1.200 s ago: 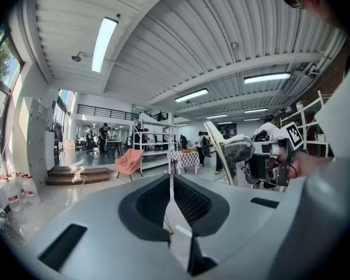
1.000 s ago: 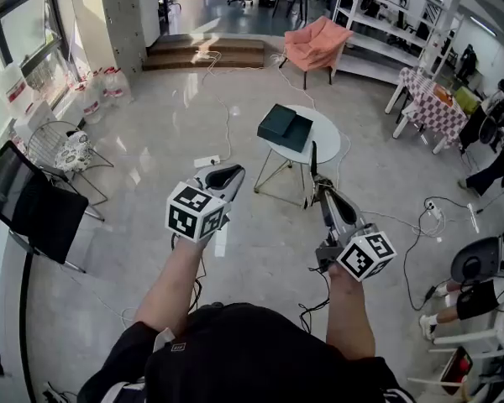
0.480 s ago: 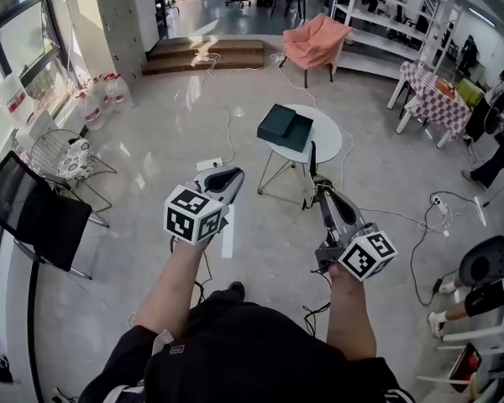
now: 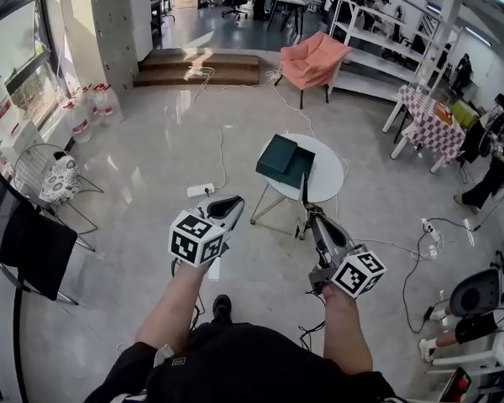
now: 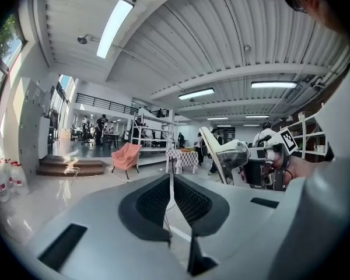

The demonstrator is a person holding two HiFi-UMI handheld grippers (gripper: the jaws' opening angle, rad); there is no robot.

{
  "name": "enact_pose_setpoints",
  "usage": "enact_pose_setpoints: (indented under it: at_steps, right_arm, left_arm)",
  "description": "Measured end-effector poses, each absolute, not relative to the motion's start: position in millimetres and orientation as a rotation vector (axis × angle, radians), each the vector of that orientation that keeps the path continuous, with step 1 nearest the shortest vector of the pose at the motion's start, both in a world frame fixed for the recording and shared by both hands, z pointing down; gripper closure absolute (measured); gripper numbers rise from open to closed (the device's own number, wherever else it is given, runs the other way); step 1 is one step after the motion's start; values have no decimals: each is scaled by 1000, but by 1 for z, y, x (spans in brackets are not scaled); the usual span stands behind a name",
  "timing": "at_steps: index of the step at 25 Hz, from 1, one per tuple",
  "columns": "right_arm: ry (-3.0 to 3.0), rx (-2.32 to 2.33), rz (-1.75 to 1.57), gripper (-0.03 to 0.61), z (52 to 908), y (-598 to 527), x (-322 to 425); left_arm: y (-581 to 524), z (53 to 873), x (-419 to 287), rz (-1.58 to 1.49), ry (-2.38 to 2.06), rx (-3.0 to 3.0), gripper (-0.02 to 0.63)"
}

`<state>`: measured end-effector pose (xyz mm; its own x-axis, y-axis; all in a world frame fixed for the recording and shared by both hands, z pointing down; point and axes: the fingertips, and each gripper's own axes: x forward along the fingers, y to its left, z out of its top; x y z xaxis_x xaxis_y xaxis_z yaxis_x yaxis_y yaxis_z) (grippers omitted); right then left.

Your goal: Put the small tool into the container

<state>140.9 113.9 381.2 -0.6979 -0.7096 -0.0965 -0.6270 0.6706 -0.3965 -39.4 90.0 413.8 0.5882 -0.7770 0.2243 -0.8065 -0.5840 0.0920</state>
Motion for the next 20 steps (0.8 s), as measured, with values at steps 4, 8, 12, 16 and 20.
enact_pose_setpoints:
  at_steps: [4,8,12,16,20]
  right_arm:
    - [2692,-1055,-507,565,380,61,101]
    - [2718,-1050,-542,565,389,21,69]
    - [2724,-1067,-558,565,391,-5,48]
    - [2726,-1090,-597,565,399,-20,37]
    - [2715,-1118,-627,565,408,-32,37]
  left_arm:
    - [36,404,-78,207,-1358,2634,589]
    - [-6,408,-111,186,-1373,2608,589]
    - [-35,410,-137,179,-1373,2596,589]
    - [-52,413,-154,177,-1361,2591,589]
    - [-66,425,-158,181,-1340,2574,589]
